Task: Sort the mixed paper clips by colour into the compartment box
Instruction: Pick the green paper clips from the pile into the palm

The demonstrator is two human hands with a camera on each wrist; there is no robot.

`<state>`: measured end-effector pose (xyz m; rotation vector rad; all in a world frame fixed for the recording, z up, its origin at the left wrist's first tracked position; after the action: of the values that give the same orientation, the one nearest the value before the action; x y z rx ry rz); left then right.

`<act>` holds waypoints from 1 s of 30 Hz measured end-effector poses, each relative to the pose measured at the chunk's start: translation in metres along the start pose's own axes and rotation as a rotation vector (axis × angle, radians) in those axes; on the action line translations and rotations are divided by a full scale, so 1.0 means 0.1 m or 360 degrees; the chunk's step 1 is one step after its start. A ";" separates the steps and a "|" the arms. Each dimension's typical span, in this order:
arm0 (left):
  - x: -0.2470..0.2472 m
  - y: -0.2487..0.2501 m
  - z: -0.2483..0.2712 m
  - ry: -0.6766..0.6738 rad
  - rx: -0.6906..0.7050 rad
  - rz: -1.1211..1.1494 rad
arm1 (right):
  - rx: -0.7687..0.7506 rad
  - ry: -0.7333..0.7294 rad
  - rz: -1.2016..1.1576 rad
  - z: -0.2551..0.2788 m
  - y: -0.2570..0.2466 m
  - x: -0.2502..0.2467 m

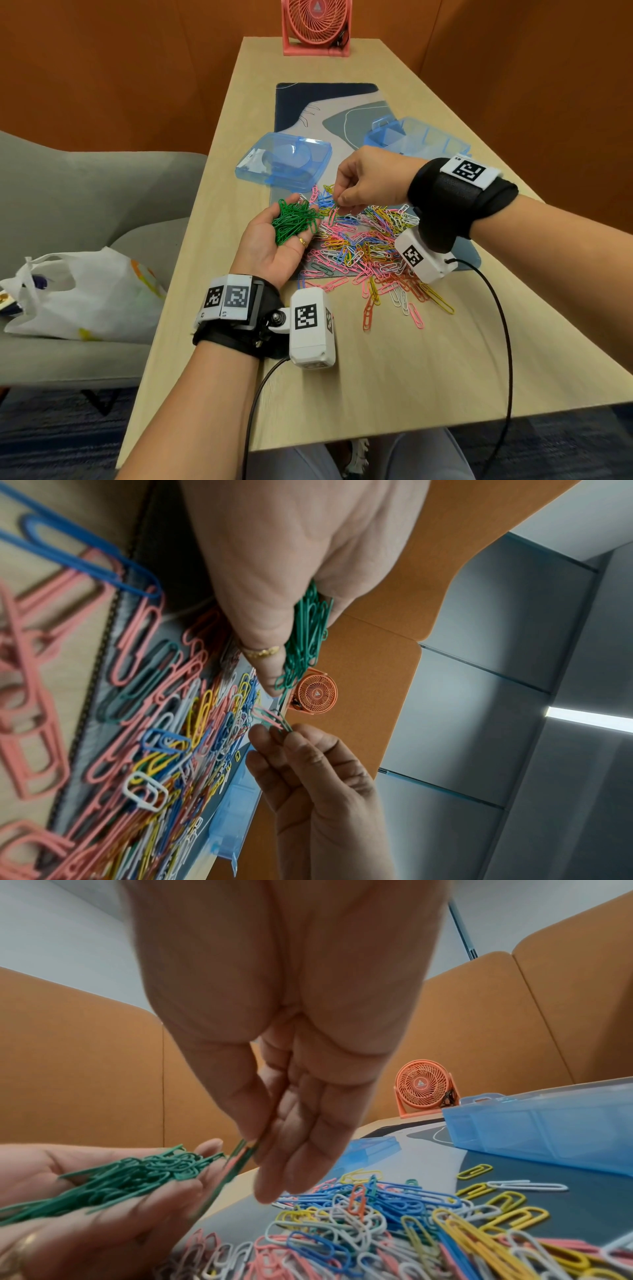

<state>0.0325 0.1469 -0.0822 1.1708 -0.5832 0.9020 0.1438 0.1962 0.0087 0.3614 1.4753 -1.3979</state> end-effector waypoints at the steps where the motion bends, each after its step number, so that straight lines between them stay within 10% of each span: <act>1: 0.00 0.00 0.00 0.0000 -0.0004 0.0000 | -0.0009 -0.0007 -0.0032 0.00 -0.01 0.01; 30: 0.04 -0.02 0.05 -0.0006 -0.0016 -0.0029 | -0.0147 0.0028 -0.0217 0.00 -0.17 0.01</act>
<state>0.0369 0.1429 -0.0783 1.1674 -0.5787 0.8805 0.1299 0.1908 0.0170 0.2189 1.5980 -1.4309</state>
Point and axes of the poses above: each hand's wrist, its own z-axis away from the middle knuckle, its own x-axis out of the palm, y = z × x, the point moved 9 cm from there along -z, towards the middle knuckle, and after that the axes turned 3 degrees about x, right-handed, at the moved point
